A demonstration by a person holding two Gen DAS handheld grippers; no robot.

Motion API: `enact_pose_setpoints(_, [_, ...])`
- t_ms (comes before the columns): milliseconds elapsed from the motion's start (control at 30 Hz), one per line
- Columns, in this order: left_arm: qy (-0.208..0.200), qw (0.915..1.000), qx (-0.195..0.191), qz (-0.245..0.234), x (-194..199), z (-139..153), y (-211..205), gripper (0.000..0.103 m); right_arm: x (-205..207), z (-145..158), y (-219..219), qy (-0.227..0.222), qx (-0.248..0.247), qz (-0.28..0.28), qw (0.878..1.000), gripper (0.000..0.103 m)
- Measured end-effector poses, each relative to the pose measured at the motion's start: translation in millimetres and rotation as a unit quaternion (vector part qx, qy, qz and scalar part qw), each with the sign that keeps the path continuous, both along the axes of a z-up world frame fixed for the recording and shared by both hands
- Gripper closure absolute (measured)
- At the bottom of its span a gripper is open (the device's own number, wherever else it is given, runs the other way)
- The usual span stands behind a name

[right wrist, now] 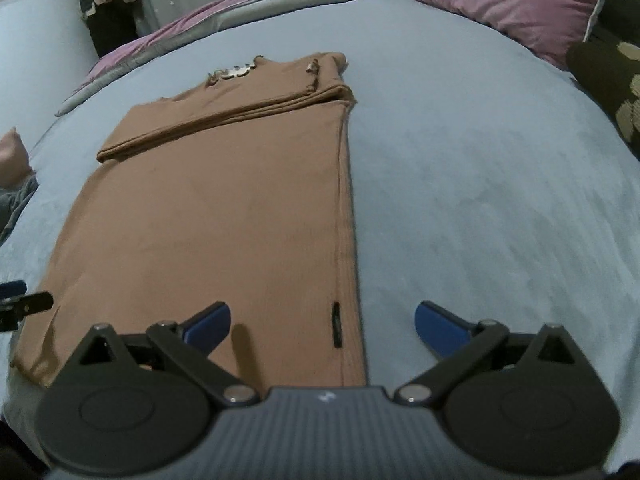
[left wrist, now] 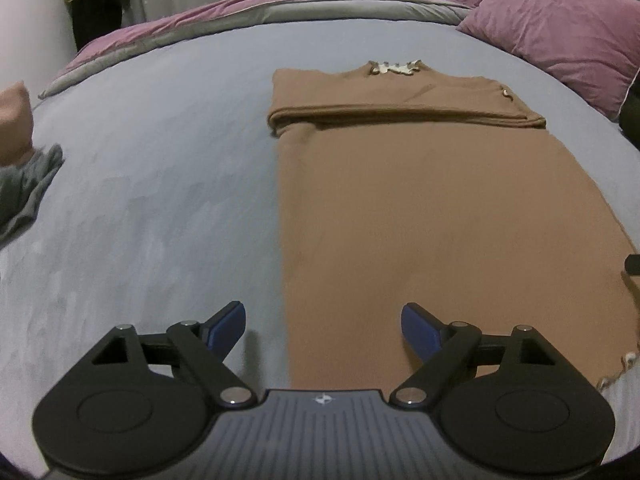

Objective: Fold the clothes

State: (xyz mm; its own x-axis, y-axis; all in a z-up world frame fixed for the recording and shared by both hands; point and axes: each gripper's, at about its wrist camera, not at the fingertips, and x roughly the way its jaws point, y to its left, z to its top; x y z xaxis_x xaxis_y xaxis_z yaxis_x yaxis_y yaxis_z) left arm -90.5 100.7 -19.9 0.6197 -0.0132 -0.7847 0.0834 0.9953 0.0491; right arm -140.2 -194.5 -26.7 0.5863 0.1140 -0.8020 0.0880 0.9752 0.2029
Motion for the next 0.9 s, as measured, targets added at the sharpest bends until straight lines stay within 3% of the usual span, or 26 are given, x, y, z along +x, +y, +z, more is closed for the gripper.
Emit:
enact_pose_setpoints(133, [0.007,0.9996,0.025,-0.006,-7,-5,3,0.016,-4,-2,3,0.006,-0.016,0.01,1.0,0.0])
enact_pose_setpoints(267, [0.005,0.9999,0.015,0.001,-10,-8,12,0.011,-6,-5,8,0.01,-0.036,0.021,0.999,0.0])
enact_pose_setpoints(533, [0.026,0.9971,-0.045,0.055,-12,-18,40,0.001,-9,-8,15,0.009,-0.065,0.037,0.997,0.0])
enact_pose_setpoints(700, [0.03,0.9968,-0.054,0.052,-15,-19,46,0.0,-13,-7,16,0.009,-0.071,0.043,0.996,0.0])
enact_pose_setpoints(900, [0.04,0.9939,-0.09,0.05,-19,-18,61,0.001,-16,-5,4,0.016,-0.041,0.045,0.998,0.0])
